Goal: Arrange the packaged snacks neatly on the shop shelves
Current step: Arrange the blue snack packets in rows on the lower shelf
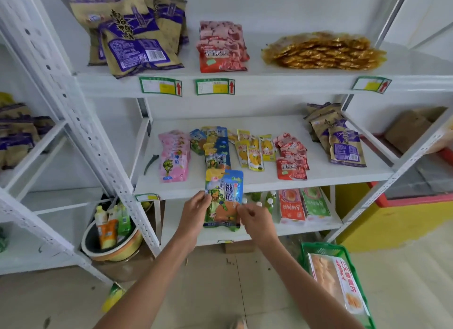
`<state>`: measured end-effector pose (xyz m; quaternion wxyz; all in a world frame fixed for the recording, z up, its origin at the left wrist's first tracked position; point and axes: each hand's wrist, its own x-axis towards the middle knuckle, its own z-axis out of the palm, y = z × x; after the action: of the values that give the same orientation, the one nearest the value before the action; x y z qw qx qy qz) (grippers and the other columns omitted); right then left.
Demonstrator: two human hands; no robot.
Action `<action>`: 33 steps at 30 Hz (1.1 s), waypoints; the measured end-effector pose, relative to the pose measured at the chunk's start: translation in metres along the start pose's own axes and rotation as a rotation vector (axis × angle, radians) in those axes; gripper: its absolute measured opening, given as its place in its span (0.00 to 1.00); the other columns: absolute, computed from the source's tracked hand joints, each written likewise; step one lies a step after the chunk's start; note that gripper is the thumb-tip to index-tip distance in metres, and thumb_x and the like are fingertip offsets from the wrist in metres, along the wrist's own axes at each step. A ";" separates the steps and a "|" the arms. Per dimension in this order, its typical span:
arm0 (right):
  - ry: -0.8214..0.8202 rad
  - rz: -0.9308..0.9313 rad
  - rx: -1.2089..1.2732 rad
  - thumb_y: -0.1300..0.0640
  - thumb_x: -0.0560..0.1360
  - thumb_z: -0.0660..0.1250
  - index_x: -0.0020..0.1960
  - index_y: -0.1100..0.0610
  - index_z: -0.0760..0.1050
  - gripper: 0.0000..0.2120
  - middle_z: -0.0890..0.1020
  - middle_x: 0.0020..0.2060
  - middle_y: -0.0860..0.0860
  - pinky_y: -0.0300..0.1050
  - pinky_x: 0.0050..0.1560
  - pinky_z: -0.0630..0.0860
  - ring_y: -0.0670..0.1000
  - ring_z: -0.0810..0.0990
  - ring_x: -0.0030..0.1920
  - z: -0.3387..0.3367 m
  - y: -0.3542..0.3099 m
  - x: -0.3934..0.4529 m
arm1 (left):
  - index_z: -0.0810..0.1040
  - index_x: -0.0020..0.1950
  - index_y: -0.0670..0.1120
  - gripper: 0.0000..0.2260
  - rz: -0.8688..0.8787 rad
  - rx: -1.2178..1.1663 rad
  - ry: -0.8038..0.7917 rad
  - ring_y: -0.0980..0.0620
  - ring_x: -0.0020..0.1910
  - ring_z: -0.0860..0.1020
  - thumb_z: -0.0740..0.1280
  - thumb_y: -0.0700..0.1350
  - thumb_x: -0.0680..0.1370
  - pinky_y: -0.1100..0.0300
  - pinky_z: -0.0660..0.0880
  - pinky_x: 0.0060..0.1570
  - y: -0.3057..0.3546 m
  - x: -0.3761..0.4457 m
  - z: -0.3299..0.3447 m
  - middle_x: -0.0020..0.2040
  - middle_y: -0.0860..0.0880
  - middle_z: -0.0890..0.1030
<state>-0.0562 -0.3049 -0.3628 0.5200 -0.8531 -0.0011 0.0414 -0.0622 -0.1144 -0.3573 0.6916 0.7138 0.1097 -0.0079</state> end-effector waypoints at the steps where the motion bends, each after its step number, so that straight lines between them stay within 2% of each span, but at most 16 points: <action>1: -0.006 0.016 0.006 0.52 0.84 0.66 0.33 0.54 0.70 0.21 0.70 0.23 0.44 0.42 0.30 0.64 0.44 0.66 0.25 0.001 0.003 0.011 | 0.77 0.54 0.38 0.16 -0.001 -0.001 -0.006 0.49 0.43 0.75 0.65 0.52 0.85 0.53 0.68 0.47 -0.004 0.012 0.000 0.42 0.38 0.79; 3: -0.005 0.037 0.034 0.54 0.84 0.66 0.32 0.55 0.71 0.22 0.71 0.24 0.46 0.41 0.30 0.64 0.45 0.67 0.26 0.004 0.007 0.041 | 0.77 0.54 0.39 0.15 0.016 0.032 0.011 0.49 0.42 0.75 0.66 0.52 0.85 0.56 0.69 0.43 -0.004 0.040 0.002 0.43 0.38 0.79; 6: -0.011 0.075 0.038 0.52 0.83 0.67 0.34 0.59 0.74 0.21 0.75 0.26 0.52 0.44 0.32 0.67 0.49 0.70 0.28 0.011 0.013 0.093 | 0.75 0.50 0.37 0.14 0.038 0.122 0.048 0.53 0.34 0.69 0.66 0.49 0.85 0.63 0.63 0.33 -0.007 0.080 0.003 0.38 0.44 0.73; 8: -0.005 0.068 -0.006 0.50 0.83 0.69 0.35 0.59 0.76 0.20 0.78 0.27 0.56 0.47 0.32 0.72 0.49 0.73 0.26 0.016 0.022 0.126 | 0.78 0.50 0.40 0.10 0.048 0.210 0.030 0.54 0.34 0.73 0.68 0.47 0.84 0.61 0.68 0.35 -0.010 0.104 0.001 0.39 0.48 0.78; 10: -0.017 0.072 -0.081 0.48 0.82 0.68 0.34 0.54 0.77 0.20 0.81 0.27 0.54 0.50 0.33 0.78 0.49 0.77 0.26 0.020 0.028 0.157 | 0.81 0.54 0.43 0.06 0.073 0.322 0.027 0.55 0.42 0.81 0.71 0.45 0.82 0.56 0.79 0.45 -0.013 0.134 -0.003 0.45 0.51 0.84; 13: -0.032 0.093 -0.213 0.45 0.82 0.67 0.32 0.50 0.78 0.21 0.83 0.29 0.49 0.51 0.35 0.80 0.52 0.81 0.31 0.028 0.035 0.196 | 0.79 0.64 0.43 0.15 0.059 0.434 0.043 0.55 0.50 0.83 0.74 0.46 0.79 0.50 0.82 0.56 -0.021 0.171 -0.010 0.50 0.53 0.84; 16: -0.063 0.135 -0.327 0.44 0.81 0.66 0.35 0.49 0.79 0.18 0.84 0.34 0.50 0.50 0.39 0.80 0.55 0.83 0.37 0.038 0.035 0.215 | 0.79 0.64 0.49 0.26 -0.008 0.525 0.022 0.57 0.48 0.84 0.80 0.57 0.71 0.48 0.83 0.53 -0.041 0.192 -0.015 0.49 0.57 0.85; 18: -0.084 0.142 -0.377 0.43 0.81 0.65 0.44 0.50 0.81 0.14 0.85 0.39 0.50 0.50 0.41 0.82 0.55 0.83 0.41 0.042 0.035 0.225 | 0.79 0.65 0.54 0.30 -0.016 0.610 0.031 0.58 0.47 0.84 0.79 0.64 0.67 0.50 0.82 0.48 -0.050 0.198 -0.014 0.49 0.59 0.85; 20: -0.096 0.126 -0.436 0.44 0.82 0.64 0.52 0.52 0.81 0.13 0.85 0.41 0.51 0.49 0.40 0.81 0.56 0.83 0.41 0.047 0.039 0.236 | 0.77 0.68 0.55 0.31 0.039 0.746 0.104 0.57 0.47 0.83 0.78 0.64 0.69 0.53 0.80 0.43 -0.053 0.205 -0.008 0.52 0.58 0.85; 24: -0.121 0.112 -0.443 0.44 0.83 0.63 0.52 0.54 0.75 0.13 0.84 0.37 0.54 0.55 0.38 0.83 0.57 0.83 0.37 0.048 0.036 0.254 | 0.75 0.72 0.54 0.31 0.106 0.797 0.229 0.51 0.50 0.83 0.78 0.60 0.71 0.56 0.74 0.40 -0.058 0.221 0.001 0.56 0.55 0.84; 26: -0.166 0.163 -0.474 0.41 0.82 0.65 0.54 0.55 0.72 0.16 0.83 0.40 0.53 0.51 0.38 0.81 0.56 0.83 0.40 0.041 0.023 0.264 | 0.76 0.71 0.54 0.31 0.109 0.792 0.239 0.51 0.51 0.82 0.78 0.60 0.71 0.56 0.74 0.41 -0.059 0.227 0.003 0.56 0.56 0.84; 28: -0.130 0.183 -0.565 0.39 0.80 0.66 0.59 0.53 0.70 0.19 0.80 0.42 0.51 0.46 0.37 0.74 0.56 0.82 0.42 0.031 0.002 0.279 | 0.76 0.70 0.55 0.30 0.098 0.796 0.248 0.52 0.50 0.82 0.78 0.60 0.71 0.58 0.73 0.40 -0.061 0.230 0.004 0.55 0.57 0.83; 31: 0.126 -0.033 -0.665 0.42 0.81 0.64 0.67 0.53 0.66 0.21 0.79 0.41 0.48 0.41 0.31 0.63 0.51 0.77 0.35 0.034 -0.042 0.326 | 0.75 0.72 0.54 0.32 0.083 0.827 0.293 0.53 0.48 0.82 0.77 0.62 0.71 0.60 0.68 0.39 -0.064 0.227 0.008 0.57 0.58 0.82; 33: 0.141 -0.184 -0.699 0.45 0.81 0.64 0.68 0.53 0.69 0.19 0.81 0.52 0.49 0.41 0.36 0.67 0.50 0.77 0.41 0.060 -0.070 0.371 | 0.75 0.72 0.54 0.32 0.075 0.842 0.323 0.54 0.48 0.82 0.77 0.63 0.71 0.60 0.67 0.39 -0.063 0.226 0.011 0.57 0.59 0.82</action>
<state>0.3118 -0.2029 -0.3534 0.1976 -0.9763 -0.0561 -0.0676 0.1492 -0.0910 -0.4564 0.3146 0.9286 0.1777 0.0849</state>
